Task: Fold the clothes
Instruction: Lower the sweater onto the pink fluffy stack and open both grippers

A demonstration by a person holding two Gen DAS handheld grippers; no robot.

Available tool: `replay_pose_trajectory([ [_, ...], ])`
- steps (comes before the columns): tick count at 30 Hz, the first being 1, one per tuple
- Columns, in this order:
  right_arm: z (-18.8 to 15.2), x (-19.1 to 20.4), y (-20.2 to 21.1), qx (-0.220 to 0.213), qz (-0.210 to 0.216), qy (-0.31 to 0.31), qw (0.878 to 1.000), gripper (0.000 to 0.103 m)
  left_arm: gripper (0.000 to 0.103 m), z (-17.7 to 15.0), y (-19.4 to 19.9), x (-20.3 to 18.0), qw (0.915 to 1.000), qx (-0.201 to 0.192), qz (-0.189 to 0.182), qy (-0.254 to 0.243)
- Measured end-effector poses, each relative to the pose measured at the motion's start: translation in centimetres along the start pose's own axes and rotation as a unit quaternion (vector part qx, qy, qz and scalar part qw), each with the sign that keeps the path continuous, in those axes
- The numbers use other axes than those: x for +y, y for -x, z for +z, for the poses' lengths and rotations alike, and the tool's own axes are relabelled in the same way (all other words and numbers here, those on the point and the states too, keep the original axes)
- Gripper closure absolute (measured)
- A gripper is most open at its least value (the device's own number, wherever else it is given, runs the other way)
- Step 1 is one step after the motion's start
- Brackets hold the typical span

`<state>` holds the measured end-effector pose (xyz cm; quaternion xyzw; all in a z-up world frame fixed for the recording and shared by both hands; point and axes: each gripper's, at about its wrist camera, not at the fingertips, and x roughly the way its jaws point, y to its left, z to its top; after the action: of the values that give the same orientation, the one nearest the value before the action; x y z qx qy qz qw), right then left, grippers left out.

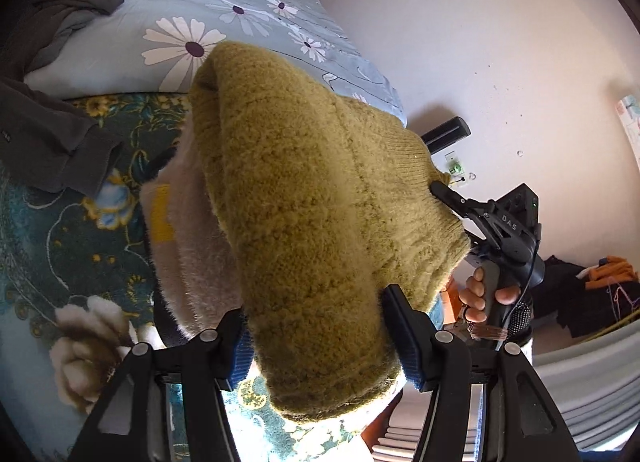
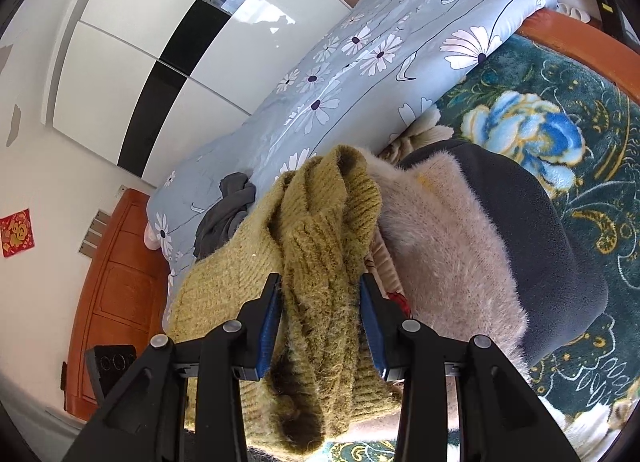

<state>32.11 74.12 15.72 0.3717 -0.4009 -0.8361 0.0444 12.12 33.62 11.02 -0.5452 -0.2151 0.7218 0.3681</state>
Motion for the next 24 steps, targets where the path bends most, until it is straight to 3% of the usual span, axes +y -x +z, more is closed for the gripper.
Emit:
replay_pose_trajectory([
  [7, 0.3, 2.3, 1.0, -0.001, -0.035, 0.046, 0.998, 0.063, 0.04, 0.0, 3.1, 0.6, 0.9999, -0.005, 0.006, -0.011],
  [13, 1.7, 4.9, 4.1, -0.042, -0.059, 0.08, 0.994, 0.063, 0.038, 1.9, 7.3, -0.3, 0.9929, -0.054, 0.078, -0.072],
  [15, 2.3, 6.8, 4.4, -0.052, -0.052, 0.1, 0.992, 0.063, 0.038, 3.3, 7.7, -0.5, 0.9919, -0.064, 0.082, -0.072],
  [19, 2.3, 10.3, 1.8, -0.023, -0.063, 0.15, 0.986, 0.053, 0.037, 5.2, 6.5, -3.1, 0.9847, -0.084, 0.108, -0.108],
  [24, -0.4, 11.5, -1.8, 0.031, -0.105, 0.22, 0.969, 0.053, 0.037, 3.2, 3.1, -3.9, 0.9762, -0.073, 0.132, -0.156],
])
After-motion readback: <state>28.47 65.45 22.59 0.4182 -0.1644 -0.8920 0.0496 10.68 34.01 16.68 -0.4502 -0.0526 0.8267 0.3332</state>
